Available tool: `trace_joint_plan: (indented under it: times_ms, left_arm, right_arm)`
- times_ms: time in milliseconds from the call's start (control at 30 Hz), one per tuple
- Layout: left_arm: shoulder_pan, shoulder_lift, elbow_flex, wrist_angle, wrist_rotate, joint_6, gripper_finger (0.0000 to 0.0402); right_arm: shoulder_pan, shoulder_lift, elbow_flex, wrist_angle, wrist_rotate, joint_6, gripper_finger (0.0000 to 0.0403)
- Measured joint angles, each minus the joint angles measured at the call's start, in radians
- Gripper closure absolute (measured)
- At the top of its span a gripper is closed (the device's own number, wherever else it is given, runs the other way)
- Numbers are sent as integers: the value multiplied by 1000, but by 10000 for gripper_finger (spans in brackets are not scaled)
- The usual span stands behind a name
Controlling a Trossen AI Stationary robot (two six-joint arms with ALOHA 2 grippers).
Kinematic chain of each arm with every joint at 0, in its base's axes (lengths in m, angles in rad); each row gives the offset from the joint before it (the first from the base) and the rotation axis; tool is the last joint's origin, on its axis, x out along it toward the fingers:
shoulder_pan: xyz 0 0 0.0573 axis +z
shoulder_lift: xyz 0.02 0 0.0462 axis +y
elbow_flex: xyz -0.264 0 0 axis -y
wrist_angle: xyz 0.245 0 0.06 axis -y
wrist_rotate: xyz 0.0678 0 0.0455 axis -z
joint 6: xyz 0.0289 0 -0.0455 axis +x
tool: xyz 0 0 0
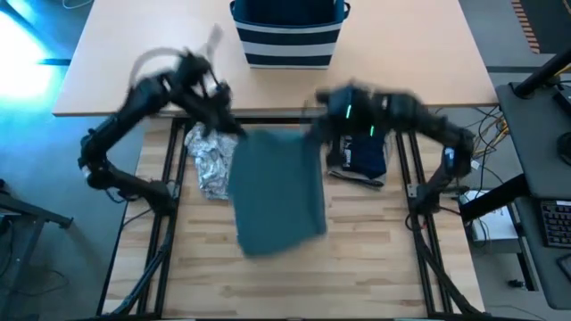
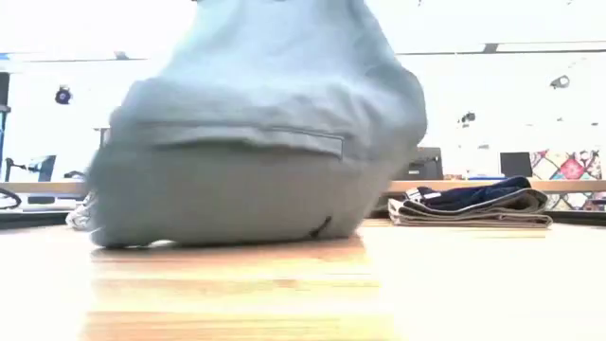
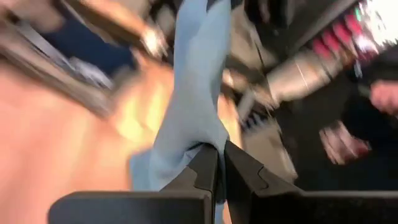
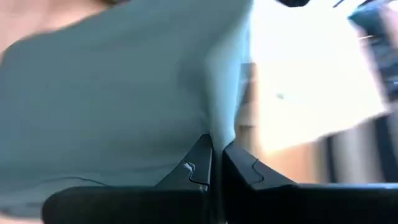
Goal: Fold Laundry from Bin
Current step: Fold the blue pants
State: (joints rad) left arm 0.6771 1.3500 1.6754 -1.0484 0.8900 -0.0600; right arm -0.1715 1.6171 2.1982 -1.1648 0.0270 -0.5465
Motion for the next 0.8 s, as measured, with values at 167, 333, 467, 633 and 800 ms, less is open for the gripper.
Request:
trace_joint_plan:
  times_ms: [167, 333, 467, 633, 800]
  left_arm:
    - [241, 131, 310, -34, 67, 119, 402]
    - [258, 280, 675, -119, 59, 167, 402]
    - [235, 209, 577, -25, 67, 107, 402]
    - [106, 91, 409, -131, -54, 130, 402]
    - [-181, -66, 103, -54, -229, -43, 402]
  right_arm:
    - [-242, 22, 116, 114, -115, -162, 394]
    - [-317, 28, 158, 232, -159, -218, 394]
    - [-295, 8, 157, 248, -180, -208, 394]
    - [-217, 2, 155, 106, -221, -60, 394]
    - [-40, 29, 104, -93, -272, 146, 394]
